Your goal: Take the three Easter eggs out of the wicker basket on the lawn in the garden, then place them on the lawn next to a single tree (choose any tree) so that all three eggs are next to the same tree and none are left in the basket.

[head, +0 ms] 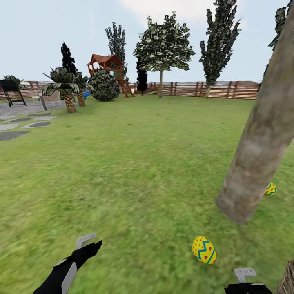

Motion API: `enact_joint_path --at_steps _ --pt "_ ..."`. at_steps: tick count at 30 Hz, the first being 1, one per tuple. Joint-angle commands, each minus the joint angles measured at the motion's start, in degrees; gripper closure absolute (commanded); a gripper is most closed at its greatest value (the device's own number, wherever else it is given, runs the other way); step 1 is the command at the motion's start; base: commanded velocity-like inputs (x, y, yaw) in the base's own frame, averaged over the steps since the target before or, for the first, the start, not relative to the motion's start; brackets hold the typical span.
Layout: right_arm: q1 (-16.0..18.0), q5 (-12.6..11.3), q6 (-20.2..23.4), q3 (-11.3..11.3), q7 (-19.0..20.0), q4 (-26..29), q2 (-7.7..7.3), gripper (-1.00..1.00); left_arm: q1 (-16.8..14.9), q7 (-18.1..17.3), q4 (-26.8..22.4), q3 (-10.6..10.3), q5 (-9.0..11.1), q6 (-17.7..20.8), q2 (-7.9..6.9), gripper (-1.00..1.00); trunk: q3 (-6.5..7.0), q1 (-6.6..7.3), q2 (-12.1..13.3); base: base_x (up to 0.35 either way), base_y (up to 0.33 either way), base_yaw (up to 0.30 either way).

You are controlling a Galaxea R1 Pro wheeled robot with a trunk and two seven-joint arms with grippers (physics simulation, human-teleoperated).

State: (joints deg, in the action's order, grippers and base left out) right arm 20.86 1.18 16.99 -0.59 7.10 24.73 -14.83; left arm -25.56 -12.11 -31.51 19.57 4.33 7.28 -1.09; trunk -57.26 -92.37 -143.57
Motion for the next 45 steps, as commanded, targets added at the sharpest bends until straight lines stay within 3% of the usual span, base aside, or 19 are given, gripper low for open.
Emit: enact_joint_path --at_steps 1,26,45 --pt "0.0 0.1 0.3 0.0 0.2 0.1 -0.03 -1.00 0.0 -0.4 -0.1 0.3 0.4 0.5 0.04 -1.00 0.17 0.04 0.0 -0.090 -0.025 -0.006" --pt "0.0 0.1 0.3 -0.1 0.2 0.1 -0.02 -1.00 0.0 -0.4 0.0 0.2 0.3 0.5 0.12 -1.00 5.71 0.68 0.3 -0.231 -0.069 0.000" --pt "0.0 0.0 0.3 0.0 0.2 0.1 -0.03 -1.00 0.0 -0.4 0.9 0.2 0.3 0.5 0.12 -1.00 9.15 4.76 7.7 -0.337 0.000 0.000"
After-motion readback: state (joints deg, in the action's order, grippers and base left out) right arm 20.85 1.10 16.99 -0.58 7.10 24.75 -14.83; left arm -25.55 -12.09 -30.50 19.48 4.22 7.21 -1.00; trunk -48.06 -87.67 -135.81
